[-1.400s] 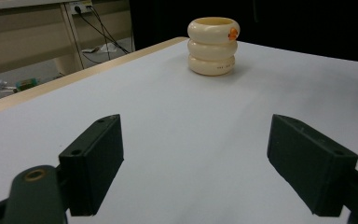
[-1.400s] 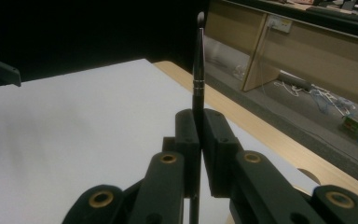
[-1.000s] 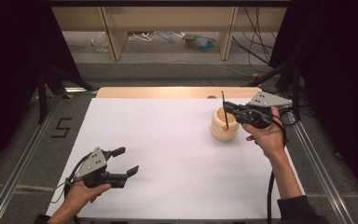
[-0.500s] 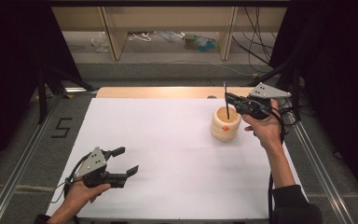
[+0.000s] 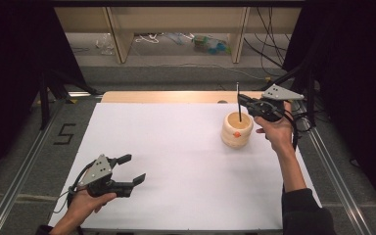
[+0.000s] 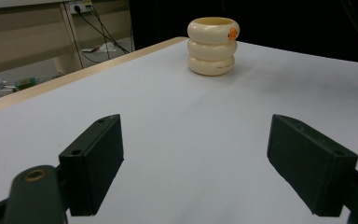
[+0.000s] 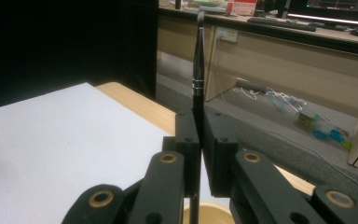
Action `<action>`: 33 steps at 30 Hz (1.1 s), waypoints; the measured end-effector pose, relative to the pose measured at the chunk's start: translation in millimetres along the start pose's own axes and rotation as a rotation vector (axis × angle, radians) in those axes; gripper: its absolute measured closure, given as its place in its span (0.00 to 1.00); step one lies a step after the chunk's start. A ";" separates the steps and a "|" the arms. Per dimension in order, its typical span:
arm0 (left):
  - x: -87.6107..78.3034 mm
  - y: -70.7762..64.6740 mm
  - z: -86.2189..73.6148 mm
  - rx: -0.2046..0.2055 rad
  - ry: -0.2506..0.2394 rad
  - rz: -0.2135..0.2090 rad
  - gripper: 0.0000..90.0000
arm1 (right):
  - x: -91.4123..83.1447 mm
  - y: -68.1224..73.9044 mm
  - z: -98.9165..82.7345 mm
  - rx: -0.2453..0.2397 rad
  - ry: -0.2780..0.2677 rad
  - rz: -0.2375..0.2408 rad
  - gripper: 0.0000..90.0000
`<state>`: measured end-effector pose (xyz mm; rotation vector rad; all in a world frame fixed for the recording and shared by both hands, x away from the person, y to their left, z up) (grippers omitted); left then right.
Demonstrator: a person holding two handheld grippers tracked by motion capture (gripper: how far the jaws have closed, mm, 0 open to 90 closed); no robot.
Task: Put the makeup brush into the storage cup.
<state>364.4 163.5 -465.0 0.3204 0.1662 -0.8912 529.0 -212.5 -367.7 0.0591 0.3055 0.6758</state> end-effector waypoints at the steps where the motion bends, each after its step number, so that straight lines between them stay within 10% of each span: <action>1: 0.0 -0.2 -0.1 0.000 0.000 -0.001 0.20 | 0.0 0.0 0.0 0.000 0.000 0.000 0.95; 33: -0.9 0.0 0.5 0.004 -0.001 0.001 0.20 | 10.4 -16.1 -19.1 0.016 0.049 -0.042 0.95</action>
Point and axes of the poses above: each handheld gripper's, and its own axes: x roughly forward along the jaws, z roughly out of its top, y roughly to its left, the point moved 7 cm from there along x, roughly forward along the jaws, and after that the axes turned 13 degrees about x, right-handed, at the moved point
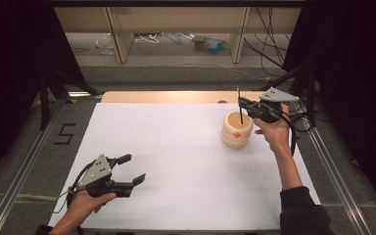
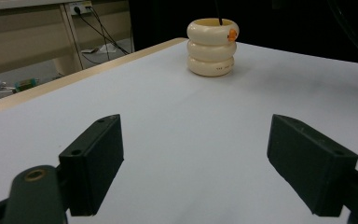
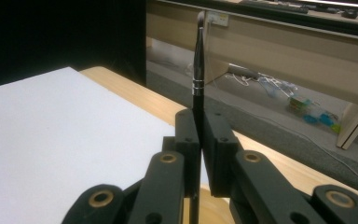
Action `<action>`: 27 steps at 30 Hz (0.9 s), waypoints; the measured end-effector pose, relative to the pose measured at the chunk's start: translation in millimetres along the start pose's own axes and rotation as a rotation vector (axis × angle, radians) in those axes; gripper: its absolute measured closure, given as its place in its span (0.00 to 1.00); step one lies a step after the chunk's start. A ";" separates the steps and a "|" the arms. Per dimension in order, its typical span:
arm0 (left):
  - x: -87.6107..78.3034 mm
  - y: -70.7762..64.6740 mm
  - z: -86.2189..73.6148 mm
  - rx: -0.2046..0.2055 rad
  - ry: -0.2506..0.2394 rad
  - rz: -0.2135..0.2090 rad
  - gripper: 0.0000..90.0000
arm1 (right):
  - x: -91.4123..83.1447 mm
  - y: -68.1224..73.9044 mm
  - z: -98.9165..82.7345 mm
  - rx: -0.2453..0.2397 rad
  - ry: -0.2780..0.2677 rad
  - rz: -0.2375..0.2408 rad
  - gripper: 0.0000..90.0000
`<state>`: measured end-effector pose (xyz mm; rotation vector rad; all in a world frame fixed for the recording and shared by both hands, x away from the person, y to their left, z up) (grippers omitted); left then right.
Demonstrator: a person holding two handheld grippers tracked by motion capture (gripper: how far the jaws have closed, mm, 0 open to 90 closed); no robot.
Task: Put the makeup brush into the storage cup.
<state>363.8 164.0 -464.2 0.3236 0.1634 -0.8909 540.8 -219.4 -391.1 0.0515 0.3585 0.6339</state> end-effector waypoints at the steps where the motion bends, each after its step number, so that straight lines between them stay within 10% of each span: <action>1: 0.0 -0.1 0.0 0.000 0.000 0.000 0.20 | 0.1 0.0 -0.3 0.003 0.002 -0.001 0.95; 27: -0.3 0.1 0.4 0.000 -0.003 -0.001 0.20 | 7.3 -2.6 -13.4 -0.006 0.057 -0.016 0.95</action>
Point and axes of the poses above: each handheld gripper's, and its own axes: x roughly forward along the jaws, z roughly out of its top, y roughly to its left, the point moved 7 cm from there along x, roughly forward along the jaws, and after that the axes turned 13 degrees about x, right-handed, at the moved point
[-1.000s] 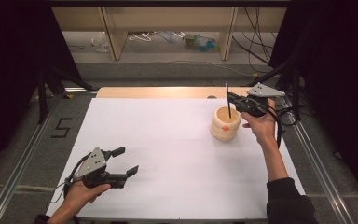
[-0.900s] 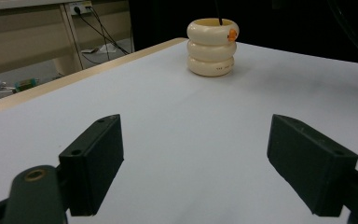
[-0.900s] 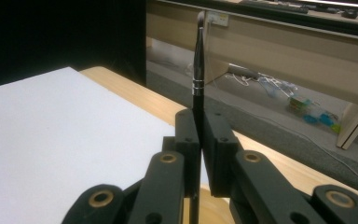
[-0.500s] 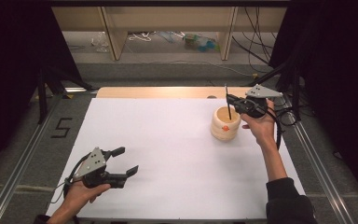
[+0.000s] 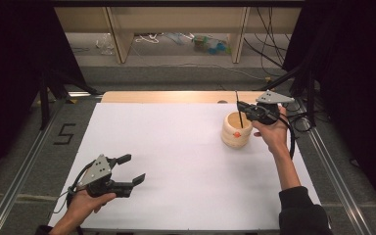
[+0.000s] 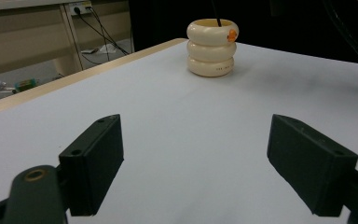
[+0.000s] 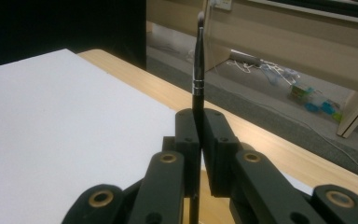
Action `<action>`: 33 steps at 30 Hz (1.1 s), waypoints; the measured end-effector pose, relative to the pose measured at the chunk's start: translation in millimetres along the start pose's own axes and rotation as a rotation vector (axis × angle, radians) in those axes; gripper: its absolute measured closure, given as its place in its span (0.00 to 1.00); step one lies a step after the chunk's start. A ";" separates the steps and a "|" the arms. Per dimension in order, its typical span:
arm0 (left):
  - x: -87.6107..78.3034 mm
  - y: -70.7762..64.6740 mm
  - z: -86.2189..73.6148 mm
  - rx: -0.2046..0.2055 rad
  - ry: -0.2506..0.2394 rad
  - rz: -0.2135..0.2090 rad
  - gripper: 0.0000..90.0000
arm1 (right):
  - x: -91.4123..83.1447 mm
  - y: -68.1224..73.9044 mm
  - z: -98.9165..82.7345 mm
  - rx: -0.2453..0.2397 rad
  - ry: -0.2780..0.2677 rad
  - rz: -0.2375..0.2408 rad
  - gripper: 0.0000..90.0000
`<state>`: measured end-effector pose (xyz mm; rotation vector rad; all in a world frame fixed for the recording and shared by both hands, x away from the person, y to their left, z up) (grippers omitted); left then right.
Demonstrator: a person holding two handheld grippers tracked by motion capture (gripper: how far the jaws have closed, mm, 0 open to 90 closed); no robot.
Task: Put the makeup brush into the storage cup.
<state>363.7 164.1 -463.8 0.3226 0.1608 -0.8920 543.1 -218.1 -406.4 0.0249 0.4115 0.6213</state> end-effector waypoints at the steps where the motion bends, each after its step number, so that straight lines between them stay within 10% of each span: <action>1: 0.0 0.0 0.0 0.000 0.000 0.000 0.20 | 0.0 -0.2 -1.0 -0.004 0.011 0.002 0.95; 12: -0.1 0.0 0.0 -0.002 0.000 -0.001 0.20 | 5.8 -2.7 -9.6 0.012 0.037 0.002 0.94; 19: -0.2 0.1 -0.1 -0.002 0.001 -0.002 0.20 | 2.7 -11.8 -7.0 0.080 0.020 -0.052 0.62; 33: 0.2 -0.2 0.6 -0.003 -0.010 -0.005 0.20 | -5.0 -4.3 2.9 0.097 0.003 -0.086 0.45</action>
Point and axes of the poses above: each handheld gripper's, and its own axes: x roughly forward along the jaws, z roughly out of its top, y roughly to its left, the point moved 7 cm from there along x, roughly forward along the jaws, and after that the axes turned 13 degrees about x, right-handed, at the moved point
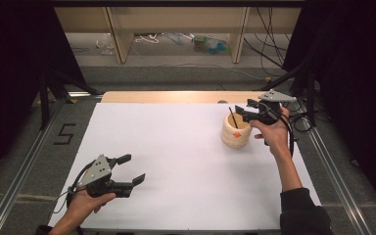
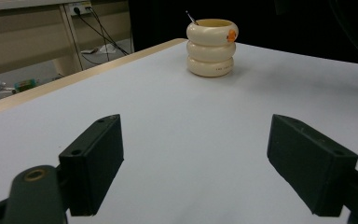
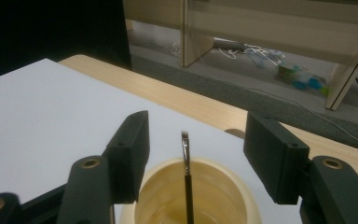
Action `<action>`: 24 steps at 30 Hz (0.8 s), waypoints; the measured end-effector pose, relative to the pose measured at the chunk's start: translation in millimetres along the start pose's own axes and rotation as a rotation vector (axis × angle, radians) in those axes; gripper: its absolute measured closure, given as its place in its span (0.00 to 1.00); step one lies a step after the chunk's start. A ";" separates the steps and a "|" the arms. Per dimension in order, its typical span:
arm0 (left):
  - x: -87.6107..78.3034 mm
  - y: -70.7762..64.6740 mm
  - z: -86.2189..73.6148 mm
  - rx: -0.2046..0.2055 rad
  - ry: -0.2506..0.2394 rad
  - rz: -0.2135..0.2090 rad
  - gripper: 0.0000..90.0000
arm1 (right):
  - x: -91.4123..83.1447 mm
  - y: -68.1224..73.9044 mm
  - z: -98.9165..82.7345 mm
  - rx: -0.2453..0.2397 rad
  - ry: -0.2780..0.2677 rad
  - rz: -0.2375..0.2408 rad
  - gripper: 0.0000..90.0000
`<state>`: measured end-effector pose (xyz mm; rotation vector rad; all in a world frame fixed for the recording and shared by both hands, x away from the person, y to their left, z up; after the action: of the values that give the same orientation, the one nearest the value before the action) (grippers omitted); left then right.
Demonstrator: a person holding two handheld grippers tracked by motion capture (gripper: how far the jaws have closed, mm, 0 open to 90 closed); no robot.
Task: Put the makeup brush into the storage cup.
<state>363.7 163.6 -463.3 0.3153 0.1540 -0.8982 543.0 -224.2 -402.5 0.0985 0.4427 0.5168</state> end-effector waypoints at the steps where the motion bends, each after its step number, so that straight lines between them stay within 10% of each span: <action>1: -0.1 0.1 0.0 0.001 0.000 0.000 0.20 | -0.6 1.4 0.4 0.006 -0.002 0.000 0.44; 24: -1.6 0.6 0.0 -0.002 0.005 0.005 0.20 | -11.1 25.0 4.2 -0.015 -0.011 0.021 0.40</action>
<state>363.2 165.2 -462.7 0.3155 0.1583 -0.8918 524.7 -207.9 -389.4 0.0912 0.4278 0.5399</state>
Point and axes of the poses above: each handheld gripper's, and its own axes: x roughly forward along the jaws, z roughly out of its top, y roughly to its left, the point moved 7 cm from there along x, roughly forward along the jaws, and after that the axes turned 13 degrees about x, right-handed, at the moved point
